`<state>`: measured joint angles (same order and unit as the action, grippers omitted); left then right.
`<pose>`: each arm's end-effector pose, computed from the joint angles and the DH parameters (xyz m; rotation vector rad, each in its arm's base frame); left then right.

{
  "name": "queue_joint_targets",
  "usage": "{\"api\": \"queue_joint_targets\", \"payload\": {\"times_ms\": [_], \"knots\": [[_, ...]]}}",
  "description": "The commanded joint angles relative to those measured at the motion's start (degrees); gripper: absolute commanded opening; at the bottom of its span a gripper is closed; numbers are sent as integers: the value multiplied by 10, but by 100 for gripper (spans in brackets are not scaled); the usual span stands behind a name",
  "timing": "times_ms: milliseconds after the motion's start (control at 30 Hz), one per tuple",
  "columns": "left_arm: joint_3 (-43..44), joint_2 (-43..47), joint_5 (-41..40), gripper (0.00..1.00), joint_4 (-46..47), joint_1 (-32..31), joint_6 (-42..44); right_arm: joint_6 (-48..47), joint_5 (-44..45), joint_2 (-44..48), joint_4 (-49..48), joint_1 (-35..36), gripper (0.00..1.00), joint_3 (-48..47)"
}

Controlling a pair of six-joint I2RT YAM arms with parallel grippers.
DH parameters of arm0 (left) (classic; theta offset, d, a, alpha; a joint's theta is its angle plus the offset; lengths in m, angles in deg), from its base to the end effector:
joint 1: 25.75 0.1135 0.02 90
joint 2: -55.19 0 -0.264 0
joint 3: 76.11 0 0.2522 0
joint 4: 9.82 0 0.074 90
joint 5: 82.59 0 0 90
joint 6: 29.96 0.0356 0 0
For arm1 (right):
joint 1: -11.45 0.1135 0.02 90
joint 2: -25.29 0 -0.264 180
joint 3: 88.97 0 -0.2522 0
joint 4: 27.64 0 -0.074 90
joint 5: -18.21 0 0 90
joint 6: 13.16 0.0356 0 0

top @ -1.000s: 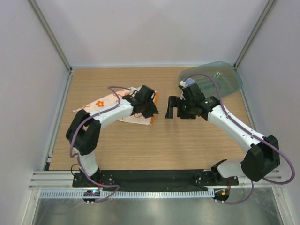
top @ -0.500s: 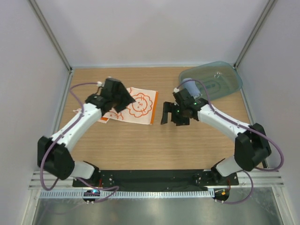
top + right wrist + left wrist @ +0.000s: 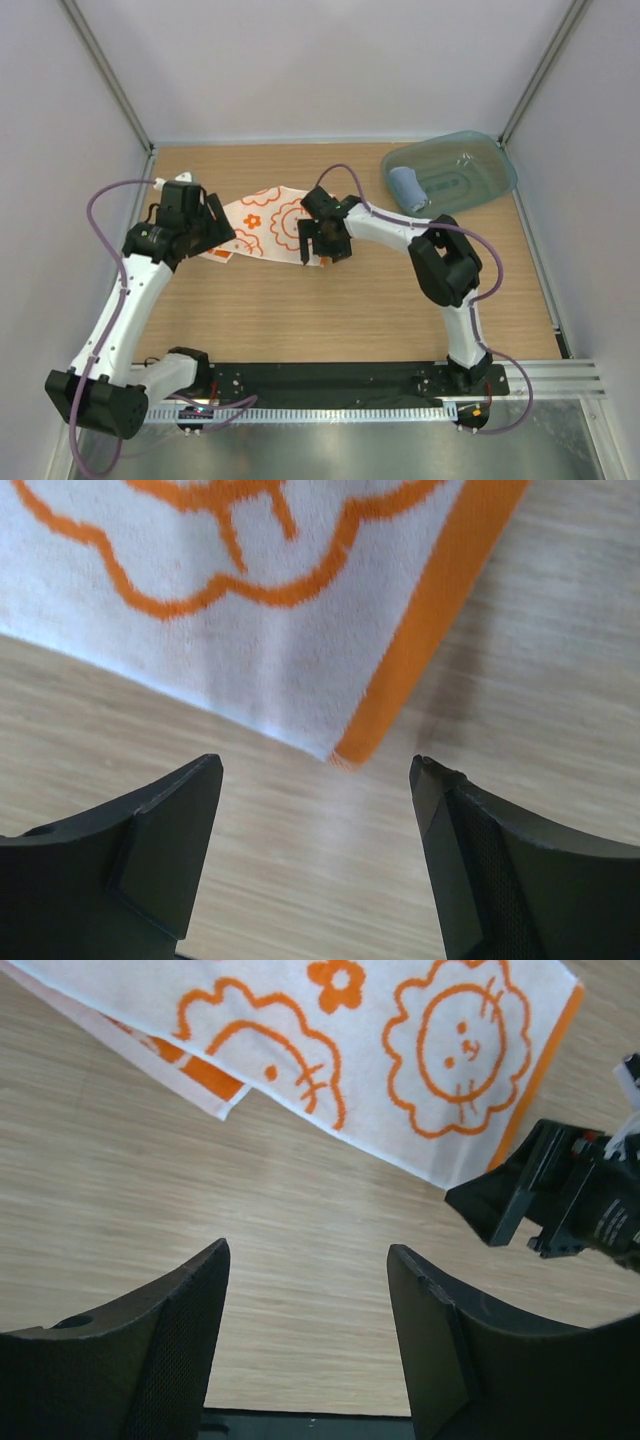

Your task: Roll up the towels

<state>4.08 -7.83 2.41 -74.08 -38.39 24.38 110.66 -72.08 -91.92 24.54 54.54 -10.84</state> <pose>0.2112 -0.0442 0.3430 -0.5211 2.3518 -0.2913 0.3109 0.2910 0.1803 -0.2290 2.8068 0.3536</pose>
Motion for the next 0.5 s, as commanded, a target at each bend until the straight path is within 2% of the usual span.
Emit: {"api": "queue_joint_targets", "payload": {"times_ms": [0, 167, 267, 467], "knots": [[-24, 25, -40, 66, -29, 3, 70, 15, 49, -39, 37, 9, 83, -64], [-85, 47, -36, 66, -5, 3, 73, 15, 92, -92, 77, 28, 75, -135], [-110, 63, -37, 66, 6, 3, 65, 19, 108, -103, 87, 31, 64, -134], [-110, 59, -33, 67, 12, 3, 68, 13, 123, -96, 90, 31, 27, -112]]}}
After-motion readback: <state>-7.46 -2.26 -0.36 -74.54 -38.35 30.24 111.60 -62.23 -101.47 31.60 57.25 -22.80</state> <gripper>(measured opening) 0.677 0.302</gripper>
